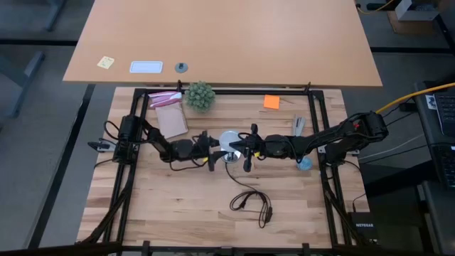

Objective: Screw lightbulb
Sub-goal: Insert the lightbulb into the lamp

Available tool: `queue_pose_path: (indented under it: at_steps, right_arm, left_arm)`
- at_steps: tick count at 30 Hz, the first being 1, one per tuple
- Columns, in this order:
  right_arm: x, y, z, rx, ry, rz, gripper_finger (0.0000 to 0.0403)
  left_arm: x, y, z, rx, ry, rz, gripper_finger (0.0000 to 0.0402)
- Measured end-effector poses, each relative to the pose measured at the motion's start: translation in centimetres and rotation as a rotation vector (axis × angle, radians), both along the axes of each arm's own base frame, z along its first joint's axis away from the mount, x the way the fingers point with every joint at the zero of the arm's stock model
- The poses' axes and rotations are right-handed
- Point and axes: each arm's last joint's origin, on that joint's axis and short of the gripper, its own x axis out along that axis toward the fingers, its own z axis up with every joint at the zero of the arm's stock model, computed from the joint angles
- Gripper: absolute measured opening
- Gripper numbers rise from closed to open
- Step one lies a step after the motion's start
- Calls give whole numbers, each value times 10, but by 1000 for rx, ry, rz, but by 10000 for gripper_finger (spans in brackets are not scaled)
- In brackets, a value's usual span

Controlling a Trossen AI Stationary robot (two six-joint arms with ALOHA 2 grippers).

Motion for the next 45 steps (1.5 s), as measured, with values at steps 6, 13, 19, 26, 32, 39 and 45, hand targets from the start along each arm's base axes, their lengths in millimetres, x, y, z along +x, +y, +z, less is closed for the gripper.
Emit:
queue_pose_path:
  at_steps: [6,13,19,26,32,39,45]
  right_arm:
    - [0,0,0,0,0,0,21]
    - [0,0,0,0,0,2,21]
    - [0,0,0,0,0,2,21]
    - [0,0,0,0,0,2,21]
    - [0,0,0,0,0,2,21]
    - [0,0,0,1,0,4,21]
    - [0,0,0,1,-1,2,21]
  left_arm:
    - [13,-1,5,29,7,-11,225]
    - [23,-1,7,58,35,-14,225]
    - [23,-1,6,46,43,-14,225]
    - [23,-1,6,46,43,-14,225]
    - [23,-1,6,54,46,-14,223]
    - [23,-1,6,77,53,-13,180]
    - [23,-1,6,83,55,-12,161]
